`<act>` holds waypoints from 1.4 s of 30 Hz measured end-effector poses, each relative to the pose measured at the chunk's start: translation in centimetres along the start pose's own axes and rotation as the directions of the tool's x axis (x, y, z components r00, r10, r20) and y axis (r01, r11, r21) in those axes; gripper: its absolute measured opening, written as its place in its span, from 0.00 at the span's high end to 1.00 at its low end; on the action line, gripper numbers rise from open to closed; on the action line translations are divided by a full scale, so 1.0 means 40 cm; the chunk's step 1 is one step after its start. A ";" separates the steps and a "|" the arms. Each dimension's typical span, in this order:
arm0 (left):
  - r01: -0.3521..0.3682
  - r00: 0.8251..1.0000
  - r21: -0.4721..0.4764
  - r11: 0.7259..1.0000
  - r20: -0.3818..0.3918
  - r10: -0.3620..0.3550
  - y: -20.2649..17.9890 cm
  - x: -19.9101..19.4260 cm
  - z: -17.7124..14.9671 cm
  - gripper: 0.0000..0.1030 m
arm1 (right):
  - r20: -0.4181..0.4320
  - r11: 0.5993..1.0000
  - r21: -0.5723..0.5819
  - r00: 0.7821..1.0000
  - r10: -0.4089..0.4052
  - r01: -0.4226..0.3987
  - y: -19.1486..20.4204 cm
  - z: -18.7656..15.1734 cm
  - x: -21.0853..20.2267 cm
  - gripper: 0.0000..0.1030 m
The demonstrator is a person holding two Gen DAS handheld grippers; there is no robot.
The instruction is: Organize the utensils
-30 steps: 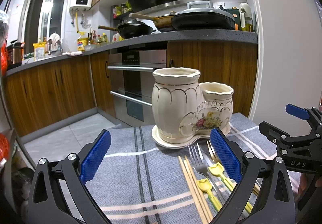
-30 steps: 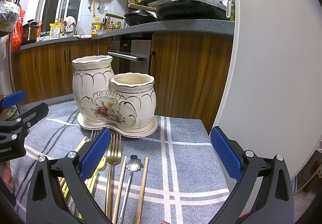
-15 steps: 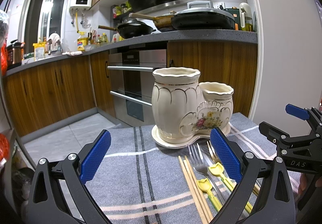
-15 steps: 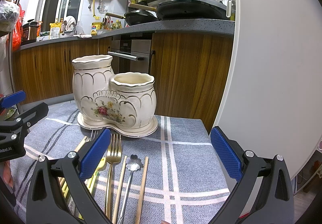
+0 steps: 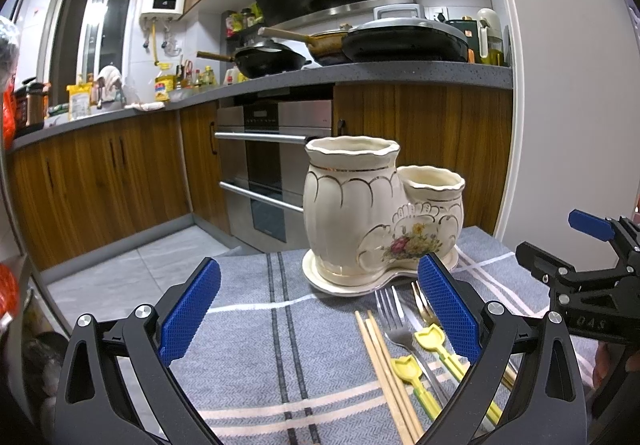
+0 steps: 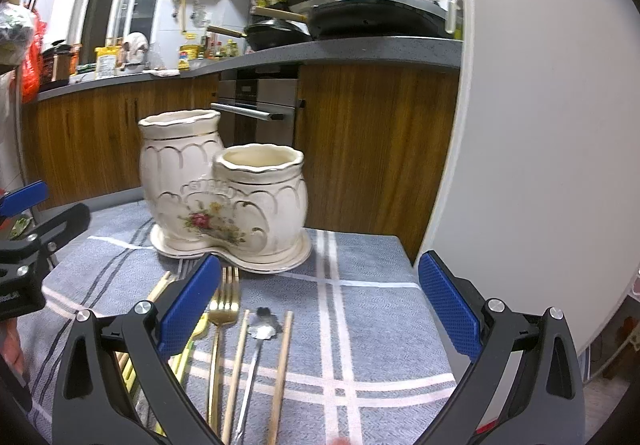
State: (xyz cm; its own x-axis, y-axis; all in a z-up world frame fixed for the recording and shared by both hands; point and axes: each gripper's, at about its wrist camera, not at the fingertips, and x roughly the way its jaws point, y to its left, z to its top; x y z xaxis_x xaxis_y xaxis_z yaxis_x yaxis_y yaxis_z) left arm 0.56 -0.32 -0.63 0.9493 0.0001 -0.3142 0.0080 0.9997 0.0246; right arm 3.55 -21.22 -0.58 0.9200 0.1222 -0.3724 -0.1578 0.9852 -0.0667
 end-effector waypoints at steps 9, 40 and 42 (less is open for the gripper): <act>0.041 0.992 0.027 0.999 -0.119 -0.038 0.014 0.044 -0.023 0.05 | -0.162 0.994 0.014 0.981 0.105 -0.104 -0.027 -0.014 0.050 0.05; 0.177 0.839 0.010 0.984 -0.524 -0.146 0.038 0.146 -0.109 0.23 | -0.455 0.953 -0.130 0.870 0.189 -0.275 0.037 -0.084 0.087 0.51; 0.176 0.839 0.012 0.984 -0.525 -0.143 0.041 0.147 -0.108 0.23 | -0.464 0.951 -0.145 0.868 0.177 -0.272 0.045 -0.091 0.094 0.56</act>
State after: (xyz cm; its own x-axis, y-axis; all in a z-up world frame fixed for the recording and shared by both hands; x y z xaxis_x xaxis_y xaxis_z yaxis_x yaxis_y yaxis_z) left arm 4.80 1.42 -6.53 0.6307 -0.1297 -0.7651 0.1783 0.9838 -0.0198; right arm 5.41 -19.44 -5.45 0.6038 0.2251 -0.7647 -0.4522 0.8867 -0.0961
